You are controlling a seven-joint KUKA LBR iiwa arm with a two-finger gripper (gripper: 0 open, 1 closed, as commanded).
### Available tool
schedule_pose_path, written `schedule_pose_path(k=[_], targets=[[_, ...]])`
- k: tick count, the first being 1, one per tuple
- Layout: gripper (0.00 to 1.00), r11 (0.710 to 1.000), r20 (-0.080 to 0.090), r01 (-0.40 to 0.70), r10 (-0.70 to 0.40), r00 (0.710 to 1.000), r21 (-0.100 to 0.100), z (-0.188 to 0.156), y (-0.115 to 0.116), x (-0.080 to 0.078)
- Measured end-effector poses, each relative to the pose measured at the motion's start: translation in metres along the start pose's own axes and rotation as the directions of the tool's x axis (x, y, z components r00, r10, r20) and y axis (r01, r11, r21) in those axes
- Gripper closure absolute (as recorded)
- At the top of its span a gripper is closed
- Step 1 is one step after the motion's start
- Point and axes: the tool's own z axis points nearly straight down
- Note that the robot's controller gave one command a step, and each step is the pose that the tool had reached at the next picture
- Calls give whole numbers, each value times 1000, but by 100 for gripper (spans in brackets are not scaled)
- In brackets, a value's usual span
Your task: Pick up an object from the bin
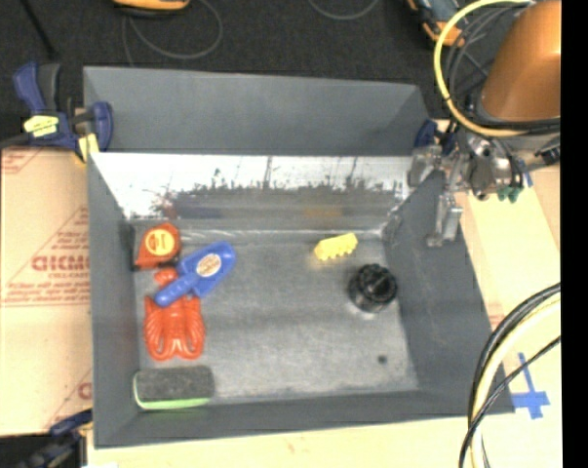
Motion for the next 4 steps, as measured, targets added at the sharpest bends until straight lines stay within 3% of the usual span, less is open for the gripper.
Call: schedule_pose_path(k=[1, 2, 4], targets=[[0, 1000, 0, 21, -21, 1000, -1, 33, 9, 8], [0, 998, -1, -61, 61, 998, -3, 51, 3, 18], [0, 994, -1, -113, 113, 994, -3, 84, 24, 19]])
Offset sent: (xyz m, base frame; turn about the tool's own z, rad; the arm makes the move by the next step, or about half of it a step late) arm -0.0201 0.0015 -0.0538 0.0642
